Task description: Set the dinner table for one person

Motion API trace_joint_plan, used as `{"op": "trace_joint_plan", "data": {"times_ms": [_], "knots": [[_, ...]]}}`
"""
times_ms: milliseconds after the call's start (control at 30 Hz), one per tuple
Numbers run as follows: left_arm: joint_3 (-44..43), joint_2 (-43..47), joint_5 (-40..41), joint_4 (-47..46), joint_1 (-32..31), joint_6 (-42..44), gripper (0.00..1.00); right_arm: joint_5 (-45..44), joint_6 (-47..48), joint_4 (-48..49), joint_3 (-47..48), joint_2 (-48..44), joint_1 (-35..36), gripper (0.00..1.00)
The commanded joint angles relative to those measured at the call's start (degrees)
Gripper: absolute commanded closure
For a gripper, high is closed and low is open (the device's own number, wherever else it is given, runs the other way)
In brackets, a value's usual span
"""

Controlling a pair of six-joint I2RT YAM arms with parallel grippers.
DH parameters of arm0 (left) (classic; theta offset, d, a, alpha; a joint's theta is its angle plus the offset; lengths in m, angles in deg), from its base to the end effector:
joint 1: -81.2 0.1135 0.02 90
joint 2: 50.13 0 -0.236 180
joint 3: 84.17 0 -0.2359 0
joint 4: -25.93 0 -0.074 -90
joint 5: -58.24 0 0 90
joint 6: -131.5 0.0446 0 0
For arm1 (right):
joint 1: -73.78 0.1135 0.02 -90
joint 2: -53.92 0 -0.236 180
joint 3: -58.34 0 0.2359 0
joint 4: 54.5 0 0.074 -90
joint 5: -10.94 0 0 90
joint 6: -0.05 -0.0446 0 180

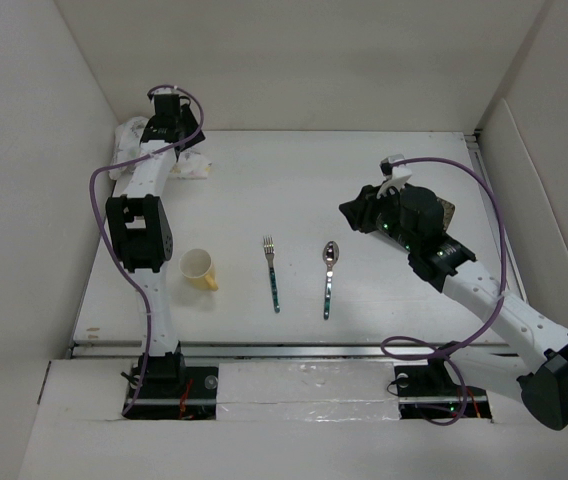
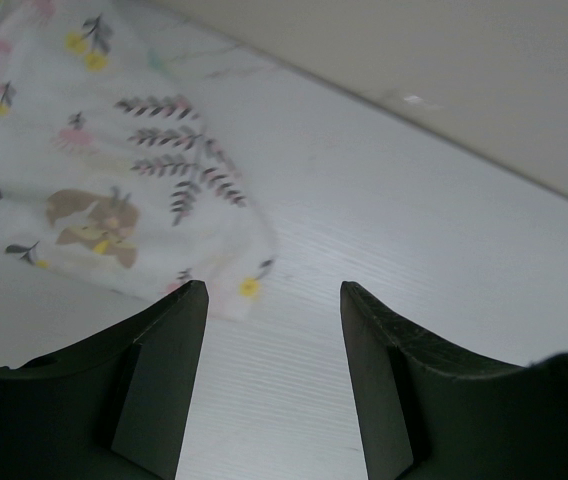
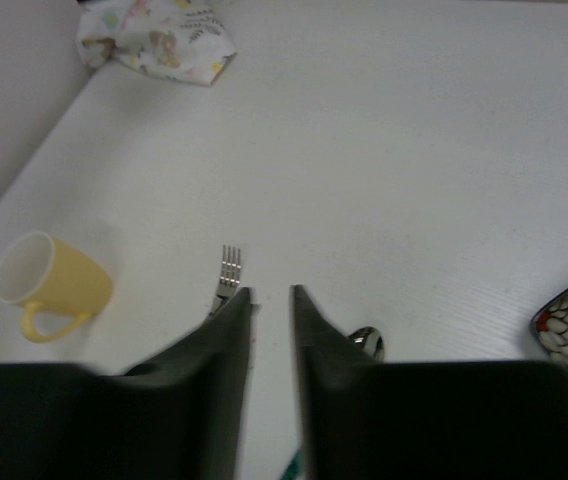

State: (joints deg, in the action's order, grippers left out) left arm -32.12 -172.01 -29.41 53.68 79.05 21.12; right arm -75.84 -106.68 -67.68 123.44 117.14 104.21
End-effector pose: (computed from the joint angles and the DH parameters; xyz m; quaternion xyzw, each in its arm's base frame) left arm 0.4891 -0.0165 0.2950 -0.1424 0.8150 -0.0930 0.5539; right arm 0.2278 0.1367 0.3087 -0.1099 0.7653 0.2735 0.5722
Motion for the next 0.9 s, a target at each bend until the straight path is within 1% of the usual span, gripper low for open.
{"op": "trace_joint_plan", "data": {"times_ms": [0,67,100,167,300,367,467,567,600,633,667,767,867], "knots": [[-8.2,-6.2,0.5,11.8,3.3,-1.1,0.47,1.5,0.6,2.6,-1.3,-1.6,-0.3,0.58],[-9.9,-9.1,2.7,11.6,3.3,0.9,0.46,3.3,0.3,6.3,-3.0,-1.8,0.2,0.44],[-10.3,-9.8,3.8,11.2,3.3,1.4,0.43,3.5,0.1,6.9,-3.3,-1.7,0.9,0.37],[-11.8,-12.5,4.9,11.6,2.8,1.8,0.41,3.6,0.0,7.1,-3.1,-0.2,1.6,0.34],[-13.0,-16.5,5.5,12.2,2.8,2.0,0.4,4.0,0.6,5.3,-1.0,4.3,2.8,0.34],[-13.0,-18.4,7.0,11.9,2.8,3.1,0.39,3.9,0.2,6.3,-0.9,6.3,3.3,0.34],[-13.7,-21.1,7.7,11.9,2.2,3.9,0.4,3.0,-0.6,8.3,-0.8,8.6,4.0,0.34],[-14.3,-22.3,6.0,10.7,2.2,3.3,0.71,1.9,-0.6,8.5,0.4,10.2,5.2,0.34],[-14.2,-22.1,5.0,10.5,2.2,3.6,0.88,1.6,-0.5,8.3,1.4,11.0,5.2,0.34],[-14.6,-21.6,3.9,10.5,2.2,3.0,0.98,1.2,-0.5,7.9,1.7,11.2,5.2,0.34],[-14.3,-21.0,2.4,9.6,2.2,2.6,1.0,0.6,-0.6,7.8,2.0,11.6,5.8,0.34],[-12.6,-17.3,-3.7,6.3,1.2,0.6,1.0,0.2,-0.7,8.5,3.0,12.5,5.8,0.34],[-13.3,-13.0,-6.4,4.6,-1.0,-0.4,1.0,0.1,-0.6,8.0,4.2,13.0,5.8,0.34]]}}
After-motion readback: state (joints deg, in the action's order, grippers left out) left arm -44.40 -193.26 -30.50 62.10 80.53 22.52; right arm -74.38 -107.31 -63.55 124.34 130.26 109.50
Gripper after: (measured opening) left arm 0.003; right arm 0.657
